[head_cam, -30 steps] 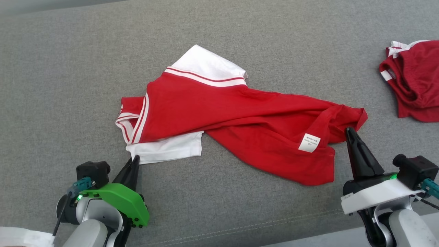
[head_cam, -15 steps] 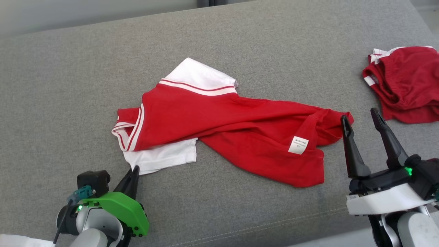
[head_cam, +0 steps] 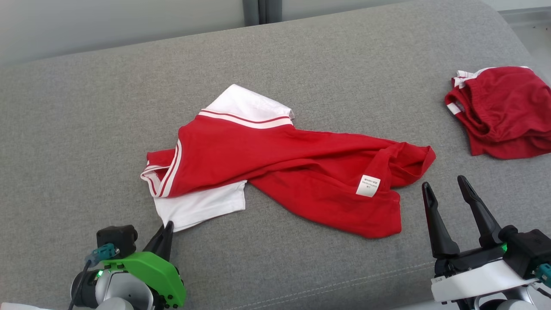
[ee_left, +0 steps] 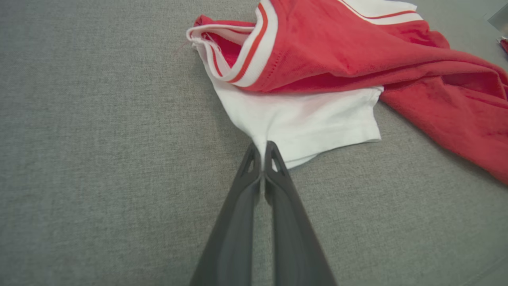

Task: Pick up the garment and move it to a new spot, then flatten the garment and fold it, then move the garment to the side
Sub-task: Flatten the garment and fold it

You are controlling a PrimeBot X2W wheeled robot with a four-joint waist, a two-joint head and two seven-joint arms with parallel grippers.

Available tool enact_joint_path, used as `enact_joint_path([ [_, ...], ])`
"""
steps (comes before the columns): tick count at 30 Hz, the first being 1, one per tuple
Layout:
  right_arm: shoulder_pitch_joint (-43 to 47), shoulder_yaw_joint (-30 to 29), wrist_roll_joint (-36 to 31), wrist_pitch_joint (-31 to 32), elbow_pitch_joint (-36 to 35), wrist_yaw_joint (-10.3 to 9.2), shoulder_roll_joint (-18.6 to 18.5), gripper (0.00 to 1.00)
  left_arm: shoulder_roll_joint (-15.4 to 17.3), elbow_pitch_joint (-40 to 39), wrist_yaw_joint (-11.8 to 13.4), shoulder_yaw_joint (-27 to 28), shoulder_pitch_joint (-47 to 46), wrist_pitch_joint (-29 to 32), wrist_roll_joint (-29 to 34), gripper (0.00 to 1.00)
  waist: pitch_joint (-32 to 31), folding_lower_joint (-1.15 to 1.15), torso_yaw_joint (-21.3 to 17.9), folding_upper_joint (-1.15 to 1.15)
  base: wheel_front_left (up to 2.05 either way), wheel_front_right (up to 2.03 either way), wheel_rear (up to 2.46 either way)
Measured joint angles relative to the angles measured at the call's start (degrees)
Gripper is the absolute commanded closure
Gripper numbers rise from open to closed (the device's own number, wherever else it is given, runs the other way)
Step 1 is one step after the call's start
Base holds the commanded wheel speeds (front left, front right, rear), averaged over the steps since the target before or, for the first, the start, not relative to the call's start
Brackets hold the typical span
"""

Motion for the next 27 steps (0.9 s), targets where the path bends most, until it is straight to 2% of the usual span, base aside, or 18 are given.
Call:
enact_joint_path([
  [6,0.1,0.0,0.0,0.49,-0.26,0.0,-0.09,0.0,0.04,0.05,0.03,-0.21,0.17,-0.01,-0.12,1.0,-0.11,0.0,0.19,0.0,0.0,0.0,0.0],
  [13,-0.25,0.15,0.09,2.46,1.1,0.0,-1.85,0.0,-0.03,-0.01,0.03,-0.58,-0.15,-0.19,-0.11,1.0,0.72,0.0,0.48,0.0,0.0,0.0,0.0],
  [20,-0.99,1.53,5.66,5.42,12.72,0.0,-3.83,0.0,-0.46,0.24,-0.14,-1.43,-1.48,-0.2,0.07,1.0,2.38,0.0,1.07,0.0,0.0,0.0,0.0],
  [27,-8.14,6.88,11.05,4.92,22.92,0.0,-6.37,0.0,-0.56,0.66,-0.46,-1.68,-2.82,-0.16,0.16,1.0,4.36,0.0,1.32,0.0,0.0,0.0,0.0],
])
